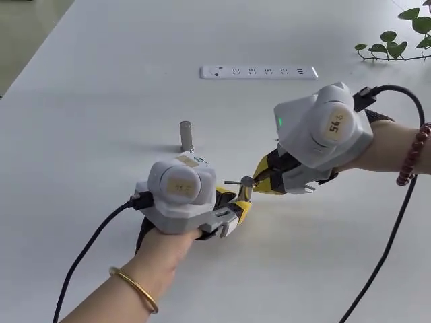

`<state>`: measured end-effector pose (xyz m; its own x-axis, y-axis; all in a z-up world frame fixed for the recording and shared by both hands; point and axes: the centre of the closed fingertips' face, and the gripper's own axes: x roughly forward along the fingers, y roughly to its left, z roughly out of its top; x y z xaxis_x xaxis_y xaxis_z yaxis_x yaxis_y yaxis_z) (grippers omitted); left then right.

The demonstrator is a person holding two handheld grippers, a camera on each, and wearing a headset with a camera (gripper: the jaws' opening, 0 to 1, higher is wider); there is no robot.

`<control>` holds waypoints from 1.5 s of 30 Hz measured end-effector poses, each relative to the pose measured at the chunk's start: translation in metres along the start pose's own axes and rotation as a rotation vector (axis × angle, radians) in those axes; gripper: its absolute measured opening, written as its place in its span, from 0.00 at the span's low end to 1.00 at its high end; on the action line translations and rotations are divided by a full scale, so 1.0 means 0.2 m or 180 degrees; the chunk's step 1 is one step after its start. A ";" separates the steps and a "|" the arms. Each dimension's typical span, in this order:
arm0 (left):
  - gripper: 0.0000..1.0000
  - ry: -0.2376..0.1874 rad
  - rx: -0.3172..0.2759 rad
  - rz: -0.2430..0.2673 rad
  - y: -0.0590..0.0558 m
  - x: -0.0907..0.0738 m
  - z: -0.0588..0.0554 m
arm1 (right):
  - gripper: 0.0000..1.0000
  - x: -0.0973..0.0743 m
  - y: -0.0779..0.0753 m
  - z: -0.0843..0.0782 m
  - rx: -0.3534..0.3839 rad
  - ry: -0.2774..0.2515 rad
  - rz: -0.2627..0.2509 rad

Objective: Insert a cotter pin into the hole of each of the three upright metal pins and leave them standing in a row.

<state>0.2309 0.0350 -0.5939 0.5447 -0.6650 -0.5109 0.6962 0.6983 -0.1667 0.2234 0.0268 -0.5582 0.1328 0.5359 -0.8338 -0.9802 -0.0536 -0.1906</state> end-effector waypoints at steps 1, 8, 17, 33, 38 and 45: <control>0.17 0.0004 0.0003 0.0002 0.00 0.00 0.00 | 0.05 0.00 0.00 0.00 0.0009 -0.0003 0.0001; 0.22 0.0078 0.0022 0.0055 0.01 -0.05 -0.02 | 0.10 0.00 -0.02 0.04 0.0261 -0.0132 -0.0032; 0.26 -0.0037 -0.0003 0.0122 0.03 -0.15 0.04 | 0.09 0.05 -0.02 0.06 0.0533 -0.0232 0.0019; 0.32 -0.0173 -0.0020 0.0135 -0.02 -0.28 0.12 | 0.08 0.05 -0.01 0.07 0.0613 -0.0289 0.0078; 0.33 -0.0141 0.0053 0.0157 -0.03 -0.30 0.11 | 0.07 0.05 0.00 0.07 0.0612 -0.0285 0.0105; 0.34 -0.0066 0.0184 0.0248 0.00 -0.36 0.09 | 0.07 0.05 0.00 0.08 0.0594 -0.0320 0.0084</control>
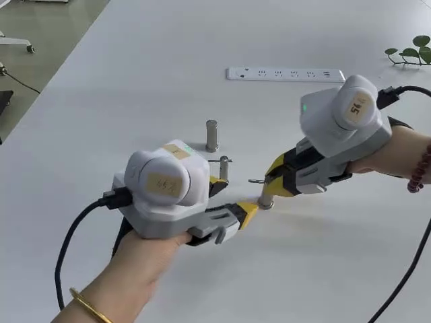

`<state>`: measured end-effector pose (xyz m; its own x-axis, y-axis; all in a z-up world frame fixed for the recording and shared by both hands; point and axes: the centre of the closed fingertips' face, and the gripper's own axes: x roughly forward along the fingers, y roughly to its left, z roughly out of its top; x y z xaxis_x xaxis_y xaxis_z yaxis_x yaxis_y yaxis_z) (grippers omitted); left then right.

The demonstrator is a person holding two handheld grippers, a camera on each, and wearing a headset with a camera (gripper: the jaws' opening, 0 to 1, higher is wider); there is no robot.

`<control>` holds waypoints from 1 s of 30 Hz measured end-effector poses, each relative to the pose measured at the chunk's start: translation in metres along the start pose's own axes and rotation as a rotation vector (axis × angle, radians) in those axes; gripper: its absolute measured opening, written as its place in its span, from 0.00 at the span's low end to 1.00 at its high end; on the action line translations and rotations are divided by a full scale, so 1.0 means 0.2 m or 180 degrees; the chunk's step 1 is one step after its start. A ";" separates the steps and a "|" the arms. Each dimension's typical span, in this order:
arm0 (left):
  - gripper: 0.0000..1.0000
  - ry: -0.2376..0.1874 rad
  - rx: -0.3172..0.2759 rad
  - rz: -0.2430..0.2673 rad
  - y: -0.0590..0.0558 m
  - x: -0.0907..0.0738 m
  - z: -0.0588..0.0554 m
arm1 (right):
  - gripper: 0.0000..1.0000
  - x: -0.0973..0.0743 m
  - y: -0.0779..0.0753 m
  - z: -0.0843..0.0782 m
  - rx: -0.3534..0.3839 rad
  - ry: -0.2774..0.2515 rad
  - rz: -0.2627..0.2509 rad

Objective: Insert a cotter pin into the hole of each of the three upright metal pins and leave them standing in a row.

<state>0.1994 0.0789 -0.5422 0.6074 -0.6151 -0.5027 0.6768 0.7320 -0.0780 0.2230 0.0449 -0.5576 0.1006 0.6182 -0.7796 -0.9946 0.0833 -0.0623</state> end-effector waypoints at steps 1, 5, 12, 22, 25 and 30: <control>0.34 -0.0009 -0.0021 0.0006 0.01 -0.01 0.00 | 0.07 0.00 0.00 0.00 0.0003 0.0002 -0.0010; 0.37 -0.0051 -0.0068 0.0016 0.03 -0.04 0.00 | 0.07 -0.01 -0.02 0.00 0.0002 0.0003 -0.0013; 0.44 -0.0166 -0.0102 0.0016 0.07 -0.06 0.01 | 0.07 -0.01 -0.08 0.01 -0.0012 -0.0004 -0.0044; 0.51 -0.0154 -0.0097 0.0057 0.09 -0.06 -0.02 | 0.07 0.01 -0.14 0.02 -0.0094 0.0011 0.0023; 0.51 -0.0156 -0.0117 0.0060 0.10 -0.05 -0.02 | 0.07 0.01 -0.15 0.02 -0.0129 0.0031 0.0030; 0.51 -0.0164 -0.0124 0.0084 0.11 -0.05 -0.02 | 0.07 0.01 -0.15 0.02 -0.0250 0.0076 0.0110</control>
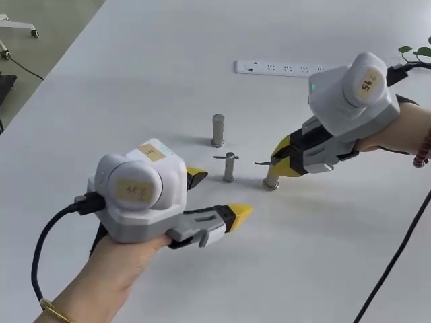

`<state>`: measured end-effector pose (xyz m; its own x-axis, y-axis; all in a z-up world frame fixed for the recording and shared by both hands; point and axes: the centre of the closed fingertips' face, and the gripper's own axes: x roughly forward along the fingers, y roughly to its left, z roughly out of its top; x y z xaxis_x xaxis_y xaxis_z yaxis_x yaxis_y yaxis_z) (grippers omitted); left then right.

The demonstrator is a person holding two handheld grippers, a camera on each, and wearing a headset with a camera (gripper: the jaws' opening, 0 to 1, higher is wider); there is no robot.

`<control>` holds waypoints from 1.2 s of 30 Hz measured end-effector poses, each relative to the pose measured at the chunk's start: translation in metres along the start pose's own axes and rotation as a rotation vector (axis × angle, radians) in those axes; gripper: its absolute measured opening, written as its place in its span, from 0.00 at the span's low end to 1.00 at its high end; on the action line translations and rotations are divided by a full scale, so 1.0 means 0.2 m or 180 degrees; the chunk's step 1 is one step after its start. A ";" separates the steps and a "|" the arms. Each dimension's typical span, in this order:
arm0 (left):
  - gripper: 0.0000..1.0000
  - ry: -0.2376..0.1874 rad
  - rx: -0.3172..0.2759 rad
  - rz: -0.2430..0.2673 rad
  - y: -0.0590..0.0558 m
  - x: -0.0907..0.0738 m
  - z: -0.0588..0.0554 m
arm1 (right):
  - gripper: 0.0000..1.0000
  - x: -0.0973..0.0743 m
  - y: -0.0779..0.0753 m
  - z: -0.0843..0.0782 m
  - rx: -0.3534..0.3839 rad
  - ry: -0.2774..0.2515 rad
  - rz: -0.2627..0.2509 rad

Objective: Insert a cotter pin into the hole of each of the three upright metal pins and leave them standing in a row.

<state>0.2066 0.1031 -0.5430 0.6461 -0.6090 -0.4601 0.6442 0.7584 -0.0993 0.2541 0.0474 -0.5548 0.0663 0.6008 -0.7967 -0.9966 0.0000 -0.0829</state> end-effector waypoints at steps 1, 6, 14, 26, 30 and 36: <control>0.51 0.0000 -0.0005 0.0001 0.00 0.00 0.00 | 0.07 0.00 0.00 0.00 -0.0020 0.0006 0.0011; 0.51 0.0001 0.0007 0.0005 0.00 0.00 0.00 | 0.07 0.01 -0.02 0.01 -0.0070 0.0014 0.0049; 0.50 -0.0039 0.0006 0.0068 0.03 0.00 0.01 | 0.08 0.02 -0.05 0.00 -0.0022 0.0019 0.0049; 0.50 0.0052 0.0003 0.0032 0.01 0.02 -0.02 | 0.08 0.01 -0.05 -0.02 -0.0017 -0.0022 0.0219; 0.50 0.0063 0.0013 0.0016 0.01 0.02 -0.02 | 0.08 0.01 -0.05 -0.01 -0.0051 0.0012 0.0269; 0.51 0.0099 0.0006 -0.0006 -0.01 0.03 -0.03 | 0.10 0.01 -0.06 -0.01 -0.0038 -0.0001 0.0245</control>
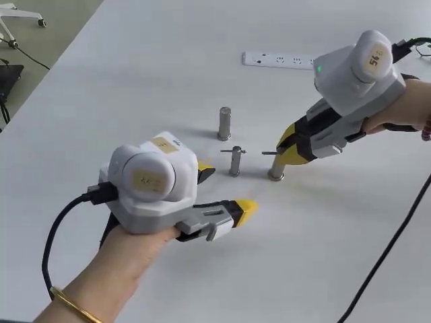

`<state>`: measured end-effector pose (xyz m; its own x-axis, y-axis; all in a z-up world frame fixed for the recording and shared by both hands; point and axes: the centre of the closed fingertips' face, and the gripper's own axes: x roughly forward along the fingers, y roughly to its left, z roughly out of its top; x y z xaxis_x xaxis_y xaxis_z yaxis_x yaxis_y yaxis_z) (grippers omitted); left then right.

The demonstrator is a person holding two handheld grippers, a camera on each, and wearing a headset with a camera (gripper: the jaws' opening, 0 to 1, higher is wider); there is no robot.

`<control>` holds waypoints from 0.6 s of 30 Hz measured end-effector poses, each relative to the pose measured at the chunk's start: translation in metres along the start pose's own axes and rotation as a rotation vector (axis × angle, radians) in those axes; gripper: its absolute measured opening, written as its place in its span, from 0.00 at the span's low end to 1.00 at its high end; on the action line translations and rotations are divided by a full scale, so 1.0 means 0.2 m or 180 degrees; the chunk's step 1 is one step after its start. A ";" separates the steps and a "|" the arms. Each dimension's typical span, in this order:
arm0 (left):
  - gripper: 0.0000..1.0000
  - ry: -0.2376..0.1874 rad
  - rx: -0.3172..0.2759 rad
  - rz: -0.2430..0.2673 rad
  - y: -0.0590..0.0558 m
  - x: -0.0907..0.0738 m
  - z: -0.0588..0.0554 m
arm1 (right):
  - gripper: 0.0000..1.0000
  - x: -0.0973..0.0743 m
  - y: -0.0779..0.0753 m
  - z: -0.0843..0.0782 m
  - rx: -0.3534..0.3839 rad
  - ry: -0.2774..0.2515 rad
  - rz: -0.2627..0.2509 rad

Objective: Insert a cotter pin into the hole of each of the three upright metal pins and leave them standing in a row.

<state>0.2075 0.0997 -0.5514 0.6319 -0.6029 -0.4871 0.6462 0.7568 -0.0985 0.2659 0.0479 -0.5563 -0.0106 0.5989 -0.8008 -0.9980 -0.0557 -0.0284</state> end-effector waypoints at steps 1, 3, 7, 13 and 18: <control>0.51 -0.0001 0.0001 0.0001 0.00 0.00 0.00 | 0.11 0.00 0.00 0.00 0.0024 -0.0017 -0.0019; 0.52 0.0001 0.0000 0.0015 0.00 0.00 0.00 | 0.13 -0.02 -0.01 0.02 0.0153 -0.0099 -0.0036; 0.55 -0.0016 -0.0004 0.0066 0.02 0.00 0.01 | 0.17 -0.06 -0.02 0.03 0.0243 -0.0192 -0.0094; 0.58 -0.0064 -0.0019 0.0133 0.05 -0.01 0.03 | 0.21 -0.09 -0.11 0.14 0.0989 -0.0674 -0.0365; 0.60 -0.0095 -0.0024 0.0181 0.06 -0.02 0.04 | 0.22 -0.06 -0.19 0.19 0.1227 -0.0852 -0.0569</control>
<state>0.2160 0.1093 -0.5440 0.6801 -0.5659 -0.4660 0.6055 0.7920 -0.0781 0.3016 0.0726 -0.5226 0.1976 0.7588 -0.6207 -0.9353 0.3356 0.1125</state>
